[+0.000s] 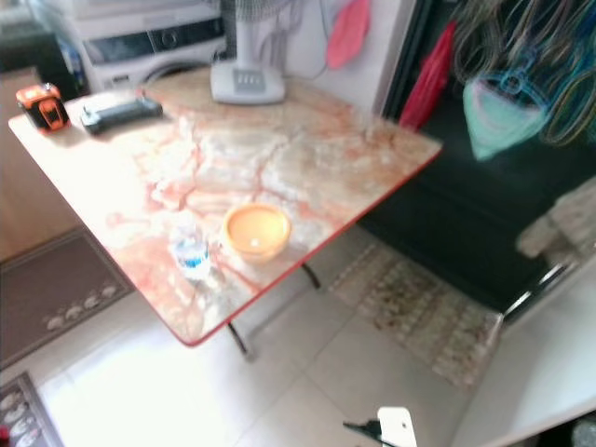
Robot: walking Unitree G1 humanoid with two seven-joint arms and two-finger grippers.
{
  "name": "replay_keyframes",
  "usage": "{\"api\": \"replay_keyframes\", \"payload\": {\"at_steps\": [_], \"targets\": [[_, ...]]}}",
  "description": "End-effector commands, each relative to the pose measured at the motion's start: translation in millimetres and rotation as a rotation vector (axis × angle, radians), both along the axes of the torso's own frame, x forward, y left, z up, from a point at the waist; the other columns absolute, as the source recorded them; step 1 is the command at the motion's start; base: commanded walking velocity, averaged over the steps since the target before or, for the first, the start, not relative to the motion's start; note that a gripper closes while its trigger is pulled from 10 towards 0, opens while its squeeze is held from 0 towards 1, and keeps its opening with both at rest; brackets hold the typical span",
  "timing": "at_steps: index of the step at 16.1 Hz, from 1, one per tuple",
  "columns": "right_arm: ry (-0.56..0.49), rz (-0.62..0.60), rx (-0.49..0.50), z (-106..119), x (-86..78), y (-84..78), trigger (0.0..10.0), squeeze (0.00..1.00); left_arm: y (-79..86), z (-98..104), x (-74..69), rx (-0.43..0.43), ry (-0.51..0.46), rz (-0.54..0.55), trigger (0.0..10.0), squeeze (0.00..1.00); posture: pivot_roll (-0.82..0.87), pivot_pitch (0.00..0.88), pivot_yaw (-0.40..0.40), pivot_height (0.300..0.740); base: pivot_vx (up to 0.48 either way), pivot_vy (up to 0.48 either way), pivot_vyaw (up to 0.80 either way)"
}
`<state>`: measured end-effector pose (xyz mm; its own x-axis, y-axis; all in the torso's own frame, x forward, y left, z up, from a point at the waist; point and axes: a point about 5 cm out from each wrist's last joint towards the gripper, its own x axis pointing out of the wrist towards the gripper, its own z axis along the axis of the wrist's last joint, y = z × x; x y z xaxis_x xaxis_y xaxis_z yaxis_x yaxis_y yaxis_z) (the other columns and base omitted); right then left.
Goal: Restocking fridge
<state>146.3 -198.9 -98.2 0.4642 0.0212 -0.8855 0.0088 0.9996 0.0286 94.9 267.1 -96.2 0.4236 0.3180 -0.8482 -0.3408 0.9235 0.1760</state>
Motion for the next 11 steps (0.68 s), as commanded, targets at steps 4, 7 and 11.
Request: {"api": "replay_keyframes", "payload": {"at_steps": [4, 7, 11], "targets": [[0.014, 0.085, -0.069, 2, -3.6, -18.8, 10.0, 0.0, -11.0, -1, 0.6, 0.111, -0.038, 0.02, 10.0, 0.0, 0.17, 0.0, -0.057, 0.74, 0.0, 0.0, 0.0], [0.035, 0.063, -0.067, 1, -9.6, -21.3, 10.0, 0.0, 12.1, 34, 31.9, 0.347, -0.358, 0.024, 10.0, 0.0, 0.18, 0.0, -0.057, 0.74, 0.0, 0.0, 0.0], [0.049, 0.017, -0.067, -1, -15.9, -24.6, 10.0, 0.0, 7.6, 62, 41.0, 0.523, -0.571, 0.034, 10.0, 0.0, 0.19, 0.0, -0.056, 0.74, 0.0, 0.0, 0.0]]}}
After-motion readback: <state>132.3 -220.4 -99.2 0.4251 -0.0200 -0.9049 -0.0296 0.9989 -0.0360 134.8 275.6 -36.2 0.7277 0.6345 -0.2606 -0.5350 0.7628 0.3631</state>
